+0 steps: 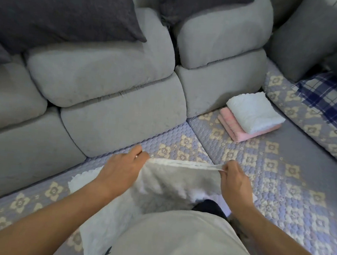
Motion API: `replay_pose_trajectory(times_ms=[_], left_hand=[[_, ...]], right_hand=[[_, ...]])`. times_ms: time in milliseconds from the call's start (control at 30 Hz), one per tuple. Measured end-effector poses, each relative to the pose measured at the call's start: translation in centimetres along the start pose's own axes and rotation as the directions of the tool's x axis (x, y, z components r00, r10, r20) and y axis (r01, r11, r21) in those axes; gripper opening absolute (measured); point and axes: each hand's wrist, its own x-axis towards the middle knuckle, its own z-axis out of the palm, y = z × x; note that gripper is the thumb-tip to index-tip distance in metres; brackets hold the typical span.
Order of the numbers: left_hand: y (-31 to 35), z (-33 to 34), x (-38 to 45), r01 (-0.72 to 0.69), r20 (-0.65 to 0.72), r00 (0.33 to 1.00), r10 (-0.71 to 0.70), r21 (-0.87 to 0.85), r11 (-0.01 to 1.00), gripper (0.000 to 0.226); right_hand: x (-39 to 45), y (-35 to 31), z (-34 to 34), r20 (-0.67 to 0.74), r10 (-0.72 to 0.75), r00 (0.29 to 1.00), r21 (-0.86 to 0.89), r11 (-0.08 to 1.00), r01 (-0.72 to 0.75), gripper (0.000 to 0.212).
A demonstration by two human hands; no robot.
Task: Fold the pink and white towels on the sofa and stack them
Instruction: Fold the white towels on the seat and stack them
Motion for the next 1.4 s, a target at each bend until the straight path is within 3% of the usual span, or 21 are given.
replay_pose_trajectory(times_ms=[67, 133, 267, 333, 400, 533, 600, 700, 800, 933, 1033, 1100, 1133, 1200, 1233, 1300, 1333, 1400], left_hand=[[-1.0, -2.3, 2.3, 0.037, -0.086, 0.996, -0.031, 0.070, 0.997, 0.016], [-2.6, -4.7, 4.6, 0.075, -0.203, 0.978, -0.042, 0.156, 0.985, 0.012], [-7.7, -10.8, 9.0, 0.144, -0.322, 0.946, -0.035, 0.323, 0.935, 0.017], [-10.8, -15.3, 11.0, 0.186, -0.353, 0.934, -0.049, 0.366, 0.912, 0.023], [-13.5, -21.3, 12.5, 0.247, -0.435, 0.899, -0.047, 0.416, 0.875, 0.026], [-16.4, -32.4, 13.5, 0.273, -0.624, 0.780, 0.038, 0.395, 0.877, 0.019], [-17.1, -35.1, 13.4, 0.314, -0.667, 0.745, -0.023, 0.320, 0.894, 0.016], [-16.6, -36.1, 13.0, 0.361, -0.625, 0.772, -0.118, 0.279, 0.890, 0.005], [-15.0, -37.9, 14.0, 0.384, -0.618, 0.768, -0.165, 0.238, 0.892, 0.017], [-12.4, -43.7, 16.5, 0.450, -0.736, 0.586, -0.339, -0.053, 0.892, 0.016], [-12.3, -45.3, 17.9, 0.455, -0.742, 0.539, -0.399, -0.142, 0.879, 0.025], [-11.0, -44.4, 18.3, 0.428, -0.729, 0.493, -0.474, -0.271, 0.862, 0.022], [-10.1, -43.4, 18.3, 0.383, -0.709, 0.439, -0.552, -0.407, 0.829, 0.020], [-8.2, -41.8, 17.9, 0.223, -0.632, 0.361, -0.686, -0.656, 0.721, 0.019], [-7.5, -41.5, 17.5, 0.093, -0.578, 0.369, -0.728, -0.756, 0.647, 0.020], [-6.7, -42.0, 16.4, -0.138, -0.432, 0.477, -0.766, -0.897, 0.420, 0.020], [-6.7, -42.7, 15.8, -0.173, -0.344, 0.565, -0.750, -0.938, 0.299, 0.018], [-6.6, -44.1, 14.7, -0.094, -0.168, 0.761, -0.627, -0.984, 0.148, 0.019]], right_hand=[[1.3, -1.1, -0.9, -0.035, 0.022, 0.999, 0.028, 0.999, -0.021, 0.026], [3.1, -1.7, -1.9, -0.102, -0.048, 0.994, -0.047, 0.998, 0.043, 0.036], [9.2, -5.2, -7.0, -0.169, -0.181, 0.969, -0.228, 0.964, 0.140, 0.032], [12.7, -8.9, -11.9, -0.276, -0.281, 0.919, -0.248, 0.945, 0.215, 0.020], [16.0, -13.0, -18.0, -0.403, -0.334, 0.852, -0.202, 0.940, 0.274, 0.010], [20.1, -20.6, -29.5, -0.617, -0.243, 0.749, 0.059, 0.934, 0.351, 0.028], [21.4, -22.6, -33.0, -0.614, -0.267, 0.743, 0.114, 0.901, 0.418, 0.026], [22.6, -23.4, -35.8, -0.580, -0.291, 0.761, 0.173, 0.869, 0.464, 0.024], [22.7, -23.6, -39.3, -0.617, -0.208, 0.759, 0.299, 0.830, 0.471, 0.025], [21.8, -23.2, -46.9, -0.697, -0.007, 0.717, 0.474, 0.746, 0.467, 0.031], [20.8, -21.6, -50.4, -0.694, -0.033, 0.719, 0.534, 0.646, 0.545, 0.022], [20.0, -20.3, -50.4, -0.649, -0.076, 0.757, 0.567, 0.615, 0.548, 0.022], [20.1, -19.4, -49.9, -0.607, -0.101, 0.788, 0.590, 0.607, 0.532, 0.026], [19.4, -17.8, -49.0, -0.446, -0.149, 0.882, 0.735, 0.502, 0.456, 0.029], [18.7, -17.2, -48.8, -0.342, -0.197, 0.919, 0.820, 0.415, 0.395, 0.029], [17.2, -16.5, -49.3, -0.199, -0.306, 0.931, 0.921, 0.267, 0.285, 0.032], [16.6, -16.1, -50.0, -0.151, -0.345, 0.926, 0.948, 0.215, 0.235, 0.035], [15.9, -15.5, -51.4, -0.095, -0.448, 0.889, 0.979, 0.119, 0.164, 0.042]])
